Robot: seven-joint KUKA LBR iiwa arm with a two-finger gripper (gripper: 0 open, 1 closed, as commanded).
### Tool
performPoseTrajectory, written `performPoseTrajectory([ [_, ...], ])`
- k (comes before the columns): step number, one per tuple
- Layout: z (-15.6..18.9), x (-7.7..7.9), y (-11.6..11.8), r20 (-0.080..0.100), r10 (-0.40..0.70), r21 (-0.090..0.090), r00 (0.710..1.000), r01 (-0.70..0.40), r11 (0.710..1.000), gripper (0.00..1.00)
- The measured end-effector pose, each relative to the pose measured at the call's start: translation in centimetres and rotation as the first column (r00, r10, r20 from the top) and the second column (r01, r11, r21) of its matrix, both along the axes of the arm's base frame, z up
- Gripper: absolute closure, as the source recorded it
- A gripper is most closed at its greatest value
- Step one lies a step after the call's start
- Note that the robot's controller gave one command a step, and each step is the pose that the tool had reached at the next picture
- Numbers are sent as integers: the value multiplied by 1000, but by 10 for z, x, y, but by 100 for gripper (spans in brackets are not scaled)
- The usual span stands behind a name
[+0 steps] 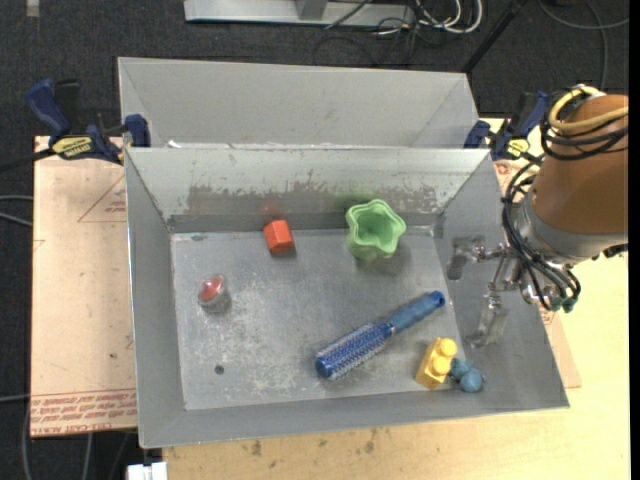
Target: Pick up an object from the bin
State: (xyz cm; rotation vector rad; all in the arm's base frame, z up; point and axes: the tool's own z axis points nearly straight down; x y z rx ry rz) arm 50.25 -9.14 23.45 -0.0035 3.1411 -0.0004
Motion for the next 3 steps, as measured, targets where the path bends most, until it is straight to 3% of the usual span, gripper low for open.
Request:
performPoseTrajectory([
  [1,-148,38,27,-6,47,2,999,-47,999,0],
  [2,-144,39,26,0,46,0,999,-46,999,100],
  [3,2,16,33,8,98,-2,995,-98,995,100],
])
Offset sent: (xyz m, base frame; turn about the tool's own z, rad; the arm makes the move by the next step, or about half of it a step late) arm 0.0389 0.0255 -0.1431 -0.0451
